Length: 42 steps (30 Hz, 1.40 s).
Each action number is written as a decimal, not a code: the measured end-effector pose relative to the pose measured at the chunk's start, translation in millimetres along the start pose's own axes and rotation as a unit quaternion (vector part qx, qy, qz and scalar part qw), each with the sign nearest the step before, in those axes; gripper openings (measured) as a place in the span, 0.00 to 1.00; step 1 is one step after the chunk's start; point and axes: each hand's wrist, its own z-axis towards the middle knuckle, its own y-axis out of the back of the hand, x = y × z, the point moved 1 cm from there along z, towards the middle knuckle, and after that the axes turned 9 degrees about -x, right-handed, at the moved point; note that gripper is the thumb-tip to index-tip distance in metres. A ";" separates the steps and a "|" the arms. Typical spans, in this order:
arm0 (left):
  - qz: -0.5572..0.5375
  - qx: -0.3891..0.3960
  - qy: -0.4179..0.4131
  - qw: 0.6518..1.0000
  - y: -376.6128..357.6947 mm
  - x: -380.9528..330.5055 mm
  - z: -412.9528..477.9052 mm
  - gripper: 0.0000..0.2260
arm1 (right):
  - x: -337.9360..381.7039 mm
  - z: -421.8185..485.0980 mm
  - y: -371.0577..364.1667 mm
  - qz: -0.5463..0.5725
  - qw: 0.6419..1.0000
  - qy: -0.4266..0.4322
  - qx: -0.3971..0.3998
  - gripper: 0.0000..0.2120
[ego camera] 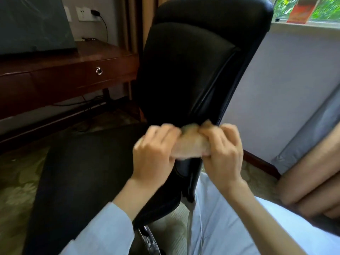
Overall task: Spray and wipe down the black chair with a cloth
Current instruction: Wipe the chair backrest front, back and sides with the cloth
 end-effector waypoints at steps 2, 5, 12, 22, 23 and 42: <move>0.006 -0.019 -0.013 1.000 5.8 -3.6 47.8 0.16 | -4.4 46.7 -0.4 -0.011 1.000 0.001 -0.025 0.11; 0.018 -0.013 -0.032 0.999 6.2 -2.6 101.1 0.15 | -13.4 89.7 -2.8 -0.030 0.999 -0.006 -0.038 0.11; -0.049 0.061 -0.034 0.996 -35.0 17.4 85.6 0.16 | -30.7 64.5 -28.9 -0.032 0.998 -0.025 -0.051 0.12; -0.069 0.021 0.005 0.997 -68.9 29.0 27.3 0.15 | -33.0 -10.3 -59.2 0.027 0.985 -0.161 -0.062 0.12; -0.063 0.022 -0.006 0.998 -71.2 31.6 18.6 0.15 | -33.0 -22.1 -62.1 0.036 0.981 -0.181 -0.054 0.12; -0.024 -0.040 -0.024 0.999 -42.8 13.8 121.6 0.15 | -36.0 90.0 -47.8 0.034 0.990 -0.111 -0.082 0.17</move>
